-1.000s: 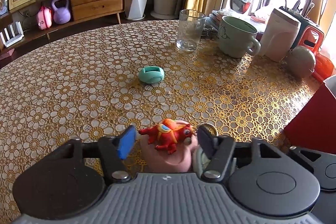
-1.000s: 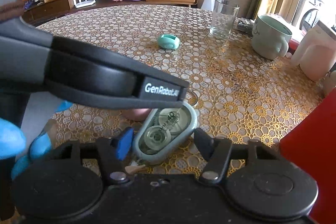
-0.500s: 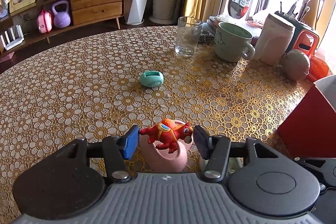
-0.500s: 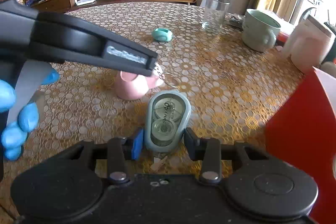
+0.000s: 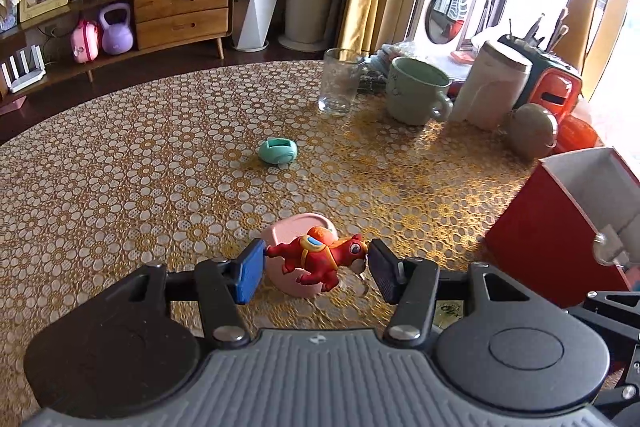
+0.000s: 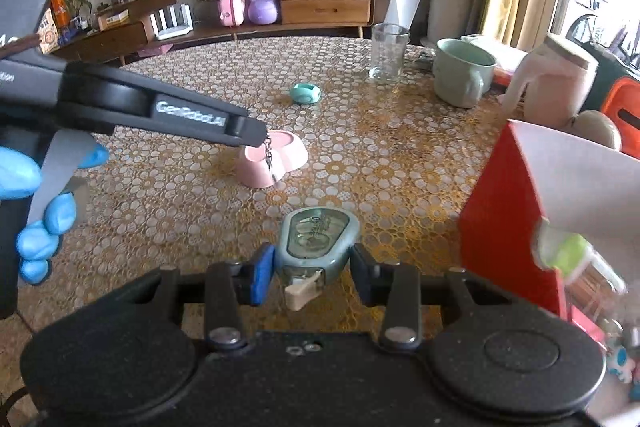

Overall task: Organize rigid objects
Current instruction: 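Carry the dinosaur toy and tape dispenser over the red box with both tools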

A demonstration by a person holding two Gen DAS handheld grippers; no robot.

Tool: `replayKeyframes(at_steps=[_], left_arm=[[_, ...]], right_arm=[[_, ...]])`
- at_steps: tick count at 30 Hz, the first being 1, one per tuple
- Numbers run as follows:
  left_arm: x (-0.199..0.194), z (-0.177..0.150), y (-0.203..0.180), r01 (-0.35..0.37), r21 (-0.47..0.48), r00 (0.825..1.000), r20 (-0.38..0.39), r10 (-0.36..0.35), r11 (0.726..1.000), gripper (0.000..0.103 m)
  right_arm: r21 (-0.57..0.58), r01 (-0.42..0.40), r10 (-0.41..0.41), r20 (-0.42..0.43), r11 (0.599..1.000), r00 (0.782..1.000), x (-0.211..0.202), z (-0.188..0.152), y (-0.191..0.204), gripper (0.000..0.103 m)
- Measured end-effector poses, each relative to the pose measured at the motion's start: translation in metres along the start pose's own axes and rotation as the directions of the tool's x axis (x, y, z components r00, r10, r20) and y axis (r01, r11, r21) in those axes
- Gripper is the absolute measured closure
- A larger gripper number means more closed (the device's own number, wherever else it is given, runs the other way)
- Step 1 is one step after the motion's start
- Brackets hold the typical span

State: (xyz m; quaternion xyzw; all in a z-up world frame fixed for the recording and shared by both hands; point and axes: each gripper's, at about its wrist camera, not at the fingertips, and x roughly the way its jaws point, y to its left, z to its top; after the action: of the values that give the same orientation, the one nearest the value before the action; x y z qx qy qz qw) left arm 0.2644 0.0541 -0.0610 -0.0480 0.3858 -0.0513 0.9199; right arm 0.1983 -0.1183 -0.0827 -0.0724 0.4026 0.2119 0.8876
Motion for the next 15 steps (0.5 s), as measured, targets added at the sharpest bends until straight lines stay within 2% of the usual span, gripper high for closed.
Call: replayKeyframes(at_steps=[8,15], left_arm=[[-0.044,-0.002,-0.023,0.046,0.013,0.999,0.015,-0.046,0.999,0.047],[-0.082,0.0,-0.054,0.092,0.035,0.995,0.032,-0.094,0.995,0.047]], right_arm=[[0.034,-0.033,0.03,0.073,0.999,0.997,-0.055,-0.001,-0.013,0.063],[0.077,-0.041,0.03,0.132,0.996,0.991,-0.103,-0.003,-0.041,0.063]])
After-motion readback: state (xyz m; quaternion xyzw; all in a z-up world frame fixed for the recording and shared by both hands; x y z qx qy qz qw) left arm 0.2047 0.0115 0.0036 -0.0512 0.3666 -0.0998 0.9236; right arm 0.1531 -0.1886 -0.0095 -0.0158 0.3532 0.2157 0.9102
